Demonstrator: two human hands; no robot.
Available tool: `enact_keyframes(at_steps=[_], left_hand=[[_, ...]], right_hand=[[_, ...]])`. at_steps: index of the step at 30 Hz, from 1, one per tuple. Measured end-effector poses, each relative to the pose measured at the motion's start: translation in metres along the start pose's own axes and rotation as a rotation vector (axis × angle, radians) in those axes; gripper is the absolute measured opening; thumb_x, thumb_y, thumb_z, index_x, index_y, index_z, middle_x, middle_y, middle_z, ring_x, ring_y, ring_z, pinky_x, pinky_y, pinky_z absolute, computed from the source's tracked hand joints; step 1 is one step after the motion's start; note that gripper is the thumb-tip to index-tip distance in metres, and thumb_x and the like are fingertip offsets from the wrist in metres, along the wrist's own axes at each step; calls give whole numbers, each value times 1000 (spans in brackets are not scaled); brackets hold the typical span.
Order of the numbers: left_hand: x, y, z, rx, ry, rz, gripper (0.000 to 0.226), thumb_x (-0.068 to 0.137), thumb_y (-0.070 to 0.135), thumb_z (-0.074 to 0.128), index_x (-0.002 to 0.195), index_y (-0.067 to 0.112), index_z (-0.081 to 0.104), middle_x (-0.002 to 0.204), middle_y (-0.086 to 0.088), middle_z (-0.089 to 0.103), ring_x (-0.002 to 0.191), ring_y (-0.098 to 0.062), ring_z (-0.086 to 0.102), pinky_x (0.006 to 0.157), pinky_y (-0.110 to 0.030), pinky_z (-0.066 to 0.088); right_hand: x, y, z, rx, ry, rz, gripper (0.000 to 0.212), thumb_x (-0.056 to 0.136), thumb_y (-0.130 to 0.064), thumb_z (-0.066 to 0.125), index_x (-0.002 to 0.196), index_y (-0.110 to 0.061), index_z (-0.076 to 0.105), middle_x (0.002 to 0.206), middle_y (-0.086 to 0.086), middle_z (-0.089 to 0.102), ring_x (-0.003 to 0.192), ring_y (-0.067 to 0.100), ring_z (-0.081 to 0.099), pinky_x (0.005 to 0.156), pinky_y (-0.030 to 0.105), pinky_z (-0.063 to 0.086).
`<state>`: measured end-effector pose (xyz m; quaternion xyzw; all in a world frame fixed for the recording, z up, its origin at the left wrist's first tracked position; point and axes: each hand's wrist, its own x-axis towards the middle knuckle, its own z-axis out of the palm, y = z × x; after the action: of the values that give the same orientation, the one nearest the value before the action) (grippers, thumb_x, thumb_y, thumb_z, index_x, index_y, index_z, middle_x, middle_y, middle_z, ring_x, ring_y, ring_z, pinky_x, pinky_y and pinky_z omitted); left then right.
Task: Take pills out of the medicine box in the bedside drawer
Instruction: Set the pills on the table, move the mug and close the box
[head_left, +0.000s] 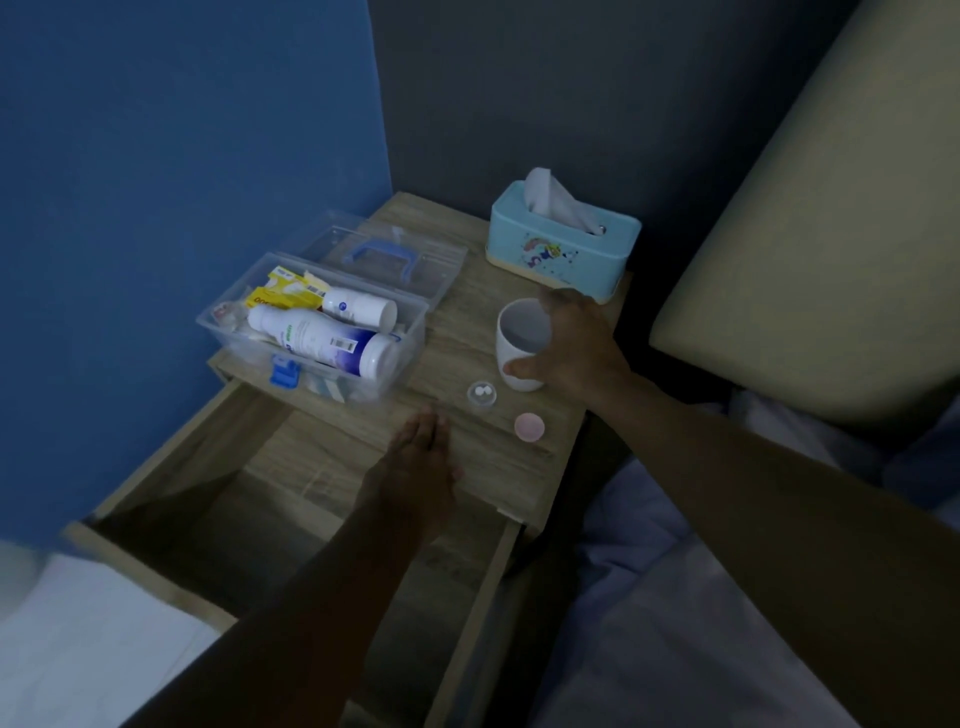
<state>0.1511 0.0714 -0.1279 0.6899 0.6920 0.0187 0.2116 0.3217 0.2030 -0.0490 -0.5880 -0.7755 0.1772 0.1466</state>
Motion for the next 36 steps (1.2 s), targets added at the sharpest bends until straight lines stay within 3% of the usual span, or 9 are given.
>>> enact_keyframes(at_steps=[5, 10, 13, 17, 21, 26, 31, 34, 36], left_hand=[[-2, -2, -1, -11, 5, 12, 65, 100, 31, 38, 155, 8, 11, 164, -14, 8, 152, -27, 6, 123, -39, 14], [-2, -2, -21, -13, -156, 21, 72, 98, 22, 47, 155, 5, 6, 164, -14, 1, 152, -28, 1, 123, -38, 5], [-9, -10, -26, -216, -124, -24, 64, 96, 13, 51, 152, 5, 23, 163, -14, 13, 151, -28, 13, 123, -35, 15], [-38, -38, -25, -305, 46, -192, 53, 100, 10, 42, 151, 7, 28, 160, -7, 26, 147, -24, 26, 108, -10, 29], [-55, -77, -44, -353, 142, -361, 69, 94, 10, 50, 153, 5, 15, 163, -14, 12, 150, -28, 14, 122, -39, 18], [-47, -116, -70, -399, 388, -308, 87, 87, -5, 49, 155, 12, -3, 165, -7, -6, 152, -26, -2, 123, -43, 17], [-26, -140, -76, -250, 502, -113, 88, 83, -8, 49, 155, 6, -1, 164, -10, -8, 151, -26, -9, 123, -37, 6], [-19, -149, -70, -179, 471, -96, 89, 85, -2, 53, 155, 11, 1, 165, -5, -8, 150, -24, -11, 124, -43, 10], [-19, -152, -63, -169, 447, -114, 94, 84, 0, 56, 155, 16, -2, 165, -1, -11, 146, -17, -18, 123, -38, 4]], right_hand=[[2, -3, 0, -2, -2, 44, 96, 59, -40, 92, 137, -10, 44, 136, 10, 46, 128, 27, 43, 92, 32, 39], [7, -25, -30, 101, -155, 91, 137, 57, -49, 91, 157, -12, 5, 156, 11, 29, 143, 26, 31, 110, 36, 33], [12, -51, -45, 141, -14, 34, 110, 71, -51, 82, 154, -16, 20, 151, 9, 38, 138, 24, 40, 110, 36, 36], [2, -84, -38, 209, 62, -124, 59, 88, -26, 67, 142, -13, 44, 136, 10, 55, 127, 24, 51, 94, 23, 35], [1, -112, -7, 402, -22, 54, 54, 87, -21, 65, 138, -17, 48, 121, -4, 58, 111, 12, 56, 78, 19, 41], [27, -139, 35, 775, -81, 456, 62, 85, -31, 63, 140, -7, 46, 136, 11, 60, 115, 28, 62, 83, 32, 50], [55, -139, 53, 901, -116, 569, 50, 98, -27, 52, 139, 0, 49, 123, 12, 60, 95, 19, 51, 54, 26, 39], [64, -140, 52, 1000, -151, 597, 42, 102, -26, 42, 136, -5, 54, 136, 17, 60, 90, 21, 61, 64, 24, 50], [70, -141, 51, 1121, -173, 651, 43, 103, -33, 37, 132, -10, 58, 134, 13, 63, 99, 27, 66, 89, 37, 56]])
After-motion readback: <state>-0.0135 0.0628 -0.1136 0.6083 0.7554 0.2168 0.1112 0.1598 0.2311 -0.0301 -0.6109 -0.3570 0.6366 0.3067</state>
